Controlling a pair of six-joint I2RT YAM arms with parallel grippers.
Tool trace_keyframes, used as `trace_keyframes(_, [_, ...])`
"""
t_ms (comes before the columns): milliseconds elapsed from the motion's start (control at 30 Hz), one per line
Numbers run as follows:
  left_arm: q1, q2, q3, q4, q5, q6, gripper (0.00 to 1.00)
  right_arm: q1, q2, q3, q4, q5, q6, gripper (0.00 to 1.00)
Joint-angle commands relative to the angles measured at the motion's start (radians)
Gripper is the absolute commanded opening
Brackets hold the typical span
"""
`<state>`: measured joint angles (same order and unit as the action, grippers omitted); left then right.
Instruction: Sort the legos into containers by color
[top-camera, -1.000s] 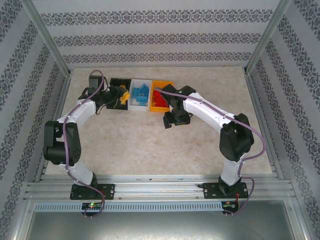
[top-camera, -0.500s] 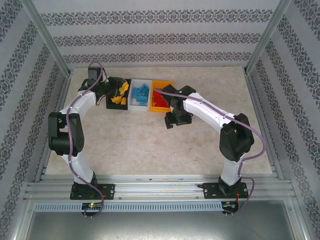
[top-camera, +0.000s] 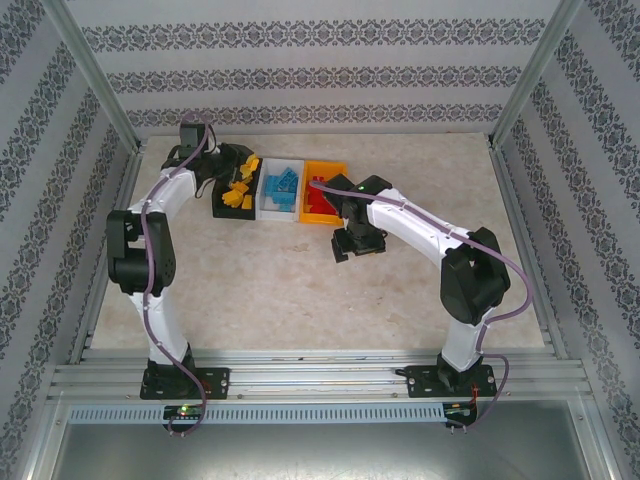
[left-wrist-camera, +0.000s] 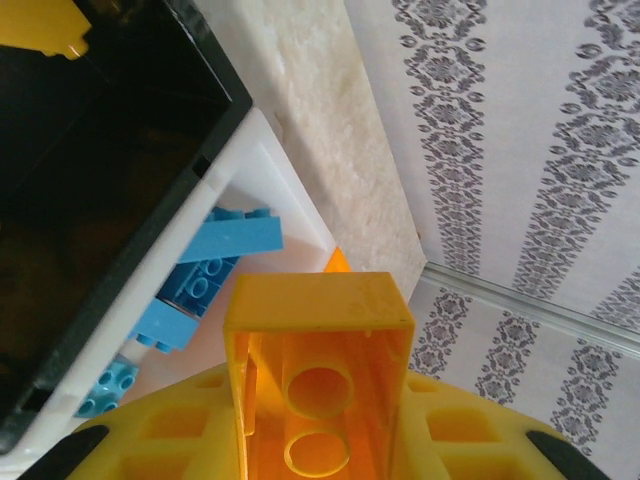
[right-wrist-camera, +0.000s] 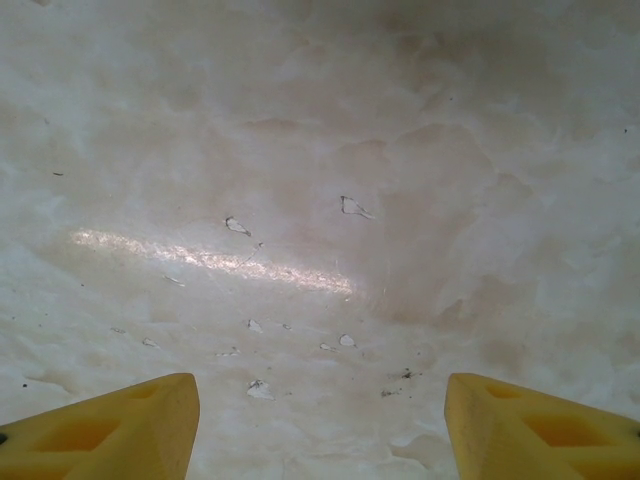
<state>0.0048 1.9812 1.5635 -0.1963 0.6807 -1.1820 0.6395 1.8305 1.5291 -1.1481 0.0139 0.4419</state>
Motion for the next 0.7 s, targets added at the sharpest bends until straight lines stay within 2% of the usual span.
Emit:
trace_keyframes(0, [0.022, 0.039, 0.046, -0.048, 0.005, 0.035, 0.28, 0.016, -0.032, -0.006, -0.005, 0.0, 0.021, 0.67])
trace_keyframes(267, [0.041, 0.105, 0.082, -0.072, 0.008, 0.054, 0.28, 0.021, -0.034, -0.01, -0.014, 0.0, 0.034, 0.67])
trace_keyframes(667, [0.063, 0.117, 0.082, -0.132, 0.0, 0.104, 0.29, 0.023, -0.028, -0.012, -0.024, 0.0, 0.047, 0.67])
